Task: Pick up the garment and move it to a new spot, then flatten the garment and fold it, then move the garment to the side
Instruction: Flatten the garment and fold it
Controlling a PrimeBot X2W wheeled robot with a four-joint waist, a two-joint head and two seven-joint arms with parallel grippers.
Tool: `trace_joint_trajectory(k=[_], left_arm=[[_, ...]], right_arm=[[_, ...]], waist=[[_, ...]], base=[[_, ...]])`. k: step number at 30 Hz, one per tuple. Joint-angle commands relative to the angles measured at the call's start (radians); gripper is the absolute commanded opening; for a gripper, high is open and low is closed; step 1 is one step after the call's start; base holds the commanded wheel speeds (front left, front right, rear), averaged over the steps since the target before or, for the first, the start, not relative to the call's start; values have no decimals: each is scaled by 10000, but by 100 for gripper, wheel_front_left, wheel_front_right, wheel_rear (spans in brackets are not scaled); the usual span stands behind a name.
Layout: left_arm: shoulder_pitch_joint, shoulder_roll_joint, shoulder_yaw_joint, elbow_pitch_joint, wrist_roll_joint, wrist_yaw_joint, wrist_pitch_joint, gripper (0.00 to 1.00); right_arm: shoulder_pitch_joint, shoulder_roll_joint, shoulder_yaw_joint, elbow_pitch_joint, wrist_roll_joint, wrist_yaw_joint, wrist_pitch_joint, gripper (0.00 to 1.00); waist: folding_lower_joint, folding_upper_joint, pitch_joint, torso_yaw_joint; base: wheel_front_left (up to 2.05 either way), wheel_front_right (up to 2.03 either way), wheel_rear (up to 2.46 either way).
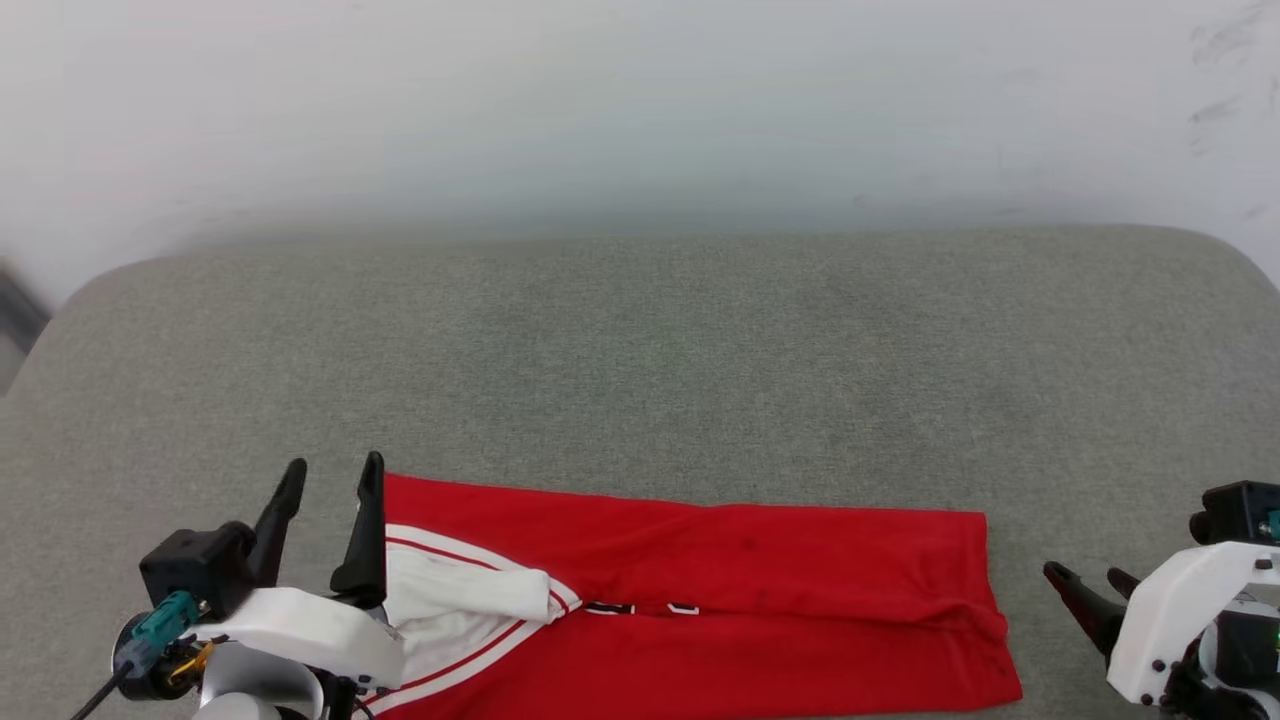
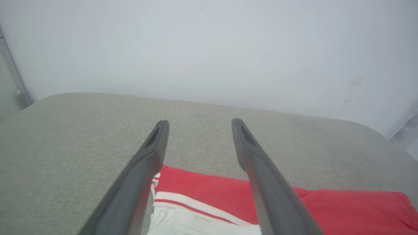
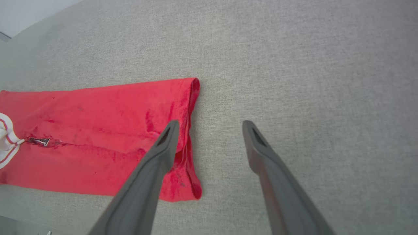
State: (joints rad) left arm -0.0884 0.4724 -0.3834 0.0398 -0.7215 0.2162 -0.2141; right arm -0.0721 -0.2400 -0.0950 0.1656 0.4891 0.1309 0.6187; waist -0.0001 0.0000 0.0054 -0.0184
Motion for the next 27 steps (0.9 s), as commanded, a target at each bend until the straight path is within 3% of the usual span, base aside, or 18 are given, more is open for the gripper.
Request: trace_joint_trajectory(k=[1,6,19,20,21,22,27], left_arm=[[-99,-64,27,-25,70,57,-97,100],[-252,-298,157,-317,845,89,-457,100],[-818,-935,292,-570,1956,-367,-527,100],[-815,-981,326,-560,1993,-396,-527,100],[-787,-1019,360,-528,2021,-434,-528,100],[-748,-1056,383,-492,2067,-479,-528,100],[-581,-1155,497,-307,2199,-578,-528,100]], right_arm=[[-181,-39,-51,15,-53,-4,121,100],[-441,98,-165,255,-199,-4,1178,100],[-947,939,292,2072,-116,-4,1945,97],[-960,980,365,2158,-57,-2,1926,47],[-985,1008,437,2224,-20,-1,1892,29],[-1013,1018,502,2262,16,1,1849,0],[-1313,672,701,2029,142,8,1448,0]], waist=[[1,0,19,51],[1,0,314,330],[1,0,1195,930],[1,0,1190,940],[1,0,1179,941],[1,0,1157,940],[1,0,932,880]], base=[[0,0,0],[0,0,0],[0,0,0],[0,0,0],[0,0,0],[0,0,0],[0,0,0]])
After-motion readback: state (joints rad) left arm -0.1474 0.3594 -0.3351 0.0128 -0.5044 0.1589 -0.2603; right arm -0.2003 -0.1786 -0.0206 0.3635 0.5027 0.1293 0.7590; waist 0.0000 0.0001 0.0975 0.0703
